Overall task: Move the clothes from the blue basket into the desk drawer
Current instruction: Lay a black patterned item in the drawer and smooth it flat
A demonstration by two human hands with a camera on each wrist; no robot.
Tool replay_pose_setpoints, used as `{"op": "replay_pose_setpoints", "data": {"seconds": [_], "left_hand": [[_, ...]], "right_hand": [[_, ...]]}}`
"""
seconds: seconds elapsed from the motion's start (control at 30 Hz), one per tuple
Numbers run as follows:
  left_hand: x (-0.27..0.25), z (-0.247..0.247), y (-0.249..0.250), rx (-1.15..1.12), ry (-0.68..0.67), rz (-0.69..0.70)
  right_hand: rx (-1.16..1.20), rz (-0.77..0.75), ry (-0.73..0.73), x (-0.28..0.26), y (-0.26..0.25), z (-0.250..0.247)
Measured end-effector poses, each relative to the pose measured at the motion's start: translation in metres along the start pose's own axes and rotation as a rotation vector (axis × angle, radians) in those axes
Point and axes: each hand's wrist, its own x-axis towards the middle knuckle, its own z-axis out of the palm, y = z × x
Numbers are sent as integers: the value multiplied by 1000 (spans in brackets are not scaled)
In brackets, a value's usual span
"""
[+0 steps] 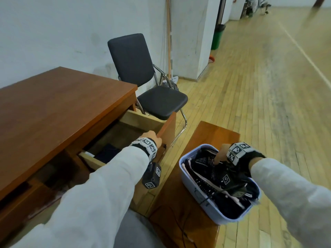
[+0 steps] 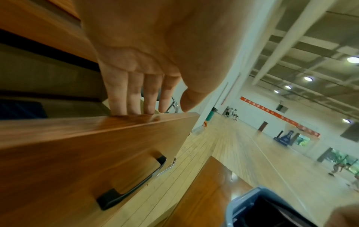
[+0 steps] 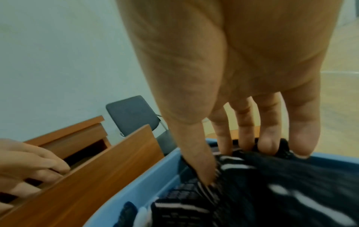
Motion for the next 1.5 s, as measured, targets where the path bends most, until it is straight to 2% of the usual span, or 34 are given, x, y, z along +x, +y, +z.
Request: {"op": "replay_pose_setpoints", "data": {"seconds": [0.17, 0.33, 0.57, 0.6, 0.67, 0.7, 0.77, 0.83, 0.9, 1.0, 1.07, 1.13, 1.23, 1.3, 1.4, 1.43, 1.5], "left_hand": [[-3, 1, 7, -3, -21, 6], [-9, 5, 13, 12, -24, 25], [-19, 8, 25, 54, -46, 48], [-19, 7, 27, 57, -58, 47], [-25, 5, 31, 81, -79, 53], [-30, 4, 34, 113, -78, 67], [-33, 10, 41, 179, -15, 159], [-39, 17, 55, 96, -20, 324], [-47, 26, 72, -82, -147, 463], [-61, 48, 94, -192, -318, 608], [-67, 67, 105, -89, -419, 679], [-70, 82, 109, 53, -461, 671], [-70, 98, 106, 94, -401, 626], [-66, 93, 103, -91, -310, 545], [-50, 64, 99, -375, -190, 344], [-43, 50, 97, -388, -152, 351], [-30, 30, 92, -269, -95, 467]], "right_hand": [[-65, 55, 31, 0, 9, 0], [-237, 2, -5, -5, 5, 8], [-241, 53, 85, -6, 9, 8], [-192, 47, 90, 4, 14, 5], [-153, 42, 28, -8, 17, -5], [-74, 2, 46, -17, 15, -8], [-4, -32, 108, -24, 17, -16], [48, 13, 121, 1, 24, -15], [79, 60, 133, 14, 29, -17], [50, 85, 177, -33, 18, -31], [40, 84, 209, -49, 16, -36], [71, 70, 237, -56, 13, -40], [165, 72, 325, -64, 9, -56], [128, -4, 352, -66, 6, -69], [106, -67, 375, -78, 0, -85], [106, -86, 383, -84, -5, -90], [100, -145, 414, -95, -16, -99]]}}
